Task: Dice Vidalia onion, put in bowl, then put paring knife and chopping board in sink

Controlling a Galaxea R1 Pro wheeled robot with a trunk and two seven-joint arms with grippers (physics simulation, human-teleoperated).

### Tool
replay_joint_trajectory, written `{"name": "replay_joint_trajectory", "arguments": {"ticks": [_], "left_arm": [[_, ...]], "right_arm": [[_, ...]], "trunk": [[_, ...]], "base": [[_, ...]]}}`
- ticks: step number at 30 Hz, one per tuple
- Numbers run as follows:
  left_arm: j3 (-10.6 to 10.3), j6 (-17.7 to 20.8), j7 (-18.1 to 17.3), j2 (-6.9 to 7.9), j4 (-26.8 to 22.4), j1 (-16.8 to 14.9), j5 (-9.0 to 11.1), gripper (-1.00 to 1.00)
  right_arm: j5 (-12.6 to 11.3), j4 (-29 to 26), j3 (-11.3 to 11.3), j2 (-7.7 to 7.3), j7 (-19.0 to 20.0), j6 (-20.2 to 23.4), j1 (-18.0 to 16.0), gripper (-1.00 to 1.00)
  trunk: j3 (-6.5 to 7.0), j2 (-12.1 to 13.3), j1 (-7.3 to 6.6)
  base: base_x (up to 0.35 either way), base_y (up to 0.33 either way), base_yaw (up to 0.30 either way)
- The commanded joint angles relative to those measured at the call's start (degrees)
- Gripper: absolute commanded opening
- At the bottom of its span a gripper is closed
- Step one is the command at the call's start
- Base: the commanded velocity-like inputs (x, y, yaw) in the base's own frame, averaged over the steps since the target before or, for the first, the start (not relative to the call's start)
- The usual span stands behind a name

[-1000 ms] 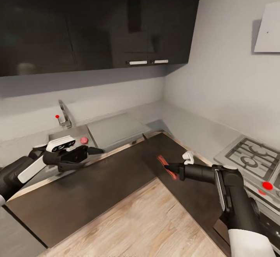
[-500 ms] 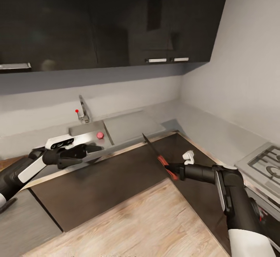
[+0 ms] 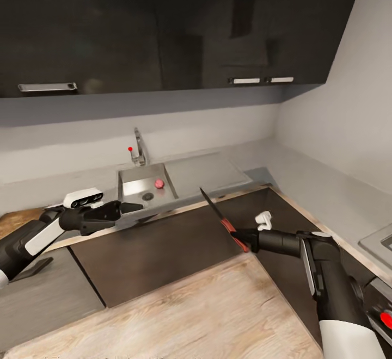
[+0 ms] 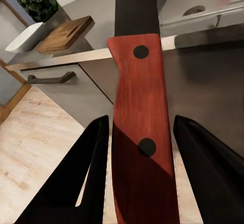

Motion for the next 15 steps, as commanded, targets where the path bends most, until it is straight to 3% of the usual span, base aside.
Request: {"name": "replay_joint_trajectory", "arguments": {"ticks": [1, 4, 15], "left_arm": [[-0.3, 0.9, -0.1, 0.04, 0.0, -0.2, 0.8, 1.0], [-0.4, 2.0, -0.1, -0.05, 0.0, -0.2, 2.5, 1.0], [-0.6, 2.3, -0.1, -1.51, 0.1, -0.2, 2.5, 1.0]], "right_arm": [[0.4, 0.0, -0.1, 0.03, 0.7, 0.7, -0.1, -1.0], [0.3, 0.1, -0.2, -0.05, 0.6, 0.9, -0.1, -1.0], [0.4, 0.1, -0.2, -0.99, 0.7, 2.7, -0.1, -1.0]], "trunk": [[-0.2, -0.1, 0.04], [-0.4, -0.1, 0.04], [-1.12, -0.1, 0.04]], "base": [[0.0, 0.0, 0.231], [0.0, 0.0, 0.229], [0.0, 0.0, 0.227]]}}
